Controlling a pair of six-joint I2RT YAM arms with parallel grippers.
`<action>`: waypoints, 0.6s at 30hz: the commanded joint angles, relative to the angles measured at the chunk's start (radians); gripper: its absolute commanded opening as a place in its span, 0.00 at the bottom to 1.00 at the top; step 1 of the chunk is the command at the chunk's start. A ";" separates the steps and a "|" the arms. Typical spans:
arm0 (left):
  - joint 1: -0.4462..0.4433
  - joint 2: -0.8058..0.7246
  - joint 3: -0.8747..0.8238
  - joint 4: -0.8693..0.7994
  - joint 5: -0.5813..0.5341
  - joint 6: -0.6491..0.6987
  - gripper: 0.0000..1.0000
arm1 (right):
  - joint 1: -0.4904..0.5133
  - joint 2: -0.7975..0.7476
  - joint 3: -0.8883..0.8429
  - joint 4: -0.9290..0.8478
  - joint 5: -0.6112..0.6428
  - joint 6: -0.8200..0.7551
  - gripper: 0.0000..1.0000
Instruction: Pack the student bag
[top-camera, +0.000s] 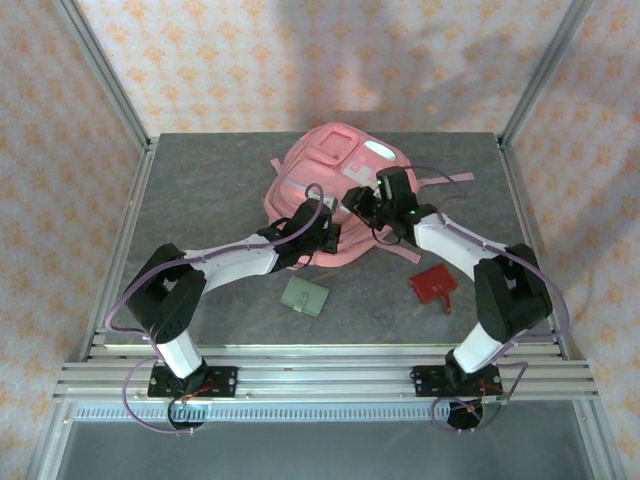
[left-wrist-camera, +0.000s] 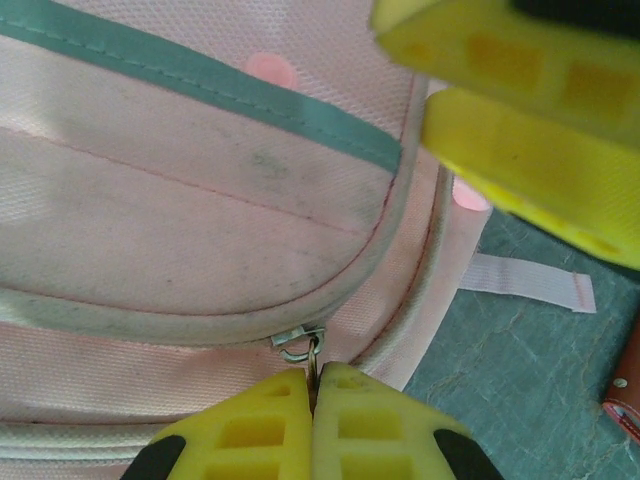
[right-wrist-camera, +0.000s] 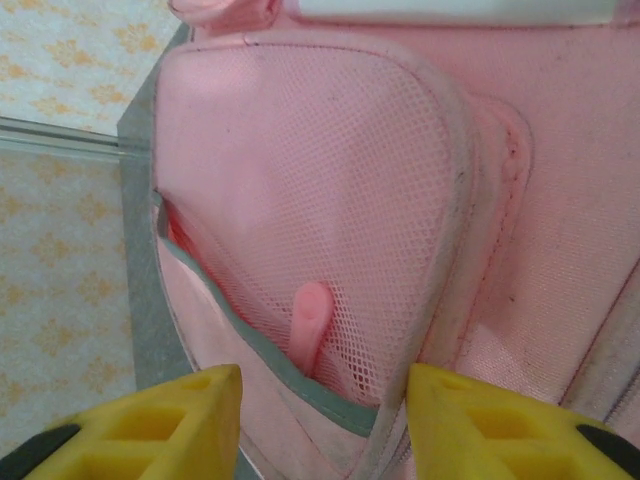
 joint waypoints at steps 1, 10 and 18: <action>-0.005 -0.023 0.013 -0.003 0.018 -0.001 0.00 | 0.019 0.046 0.023 0.047 -0.014 0.045 0.45; -0.005 -0.031 -0.006 0.004 -0.002 -0.005 0.00 | 0.046 0.079 0.028 0.046 0.009 0.071 0.46; -0.005 -0.031 -0.001 0.008 -0.006 -0.005 0.00 | 0.047 0.019 -0.063 0.061 0.047 0.091 0.48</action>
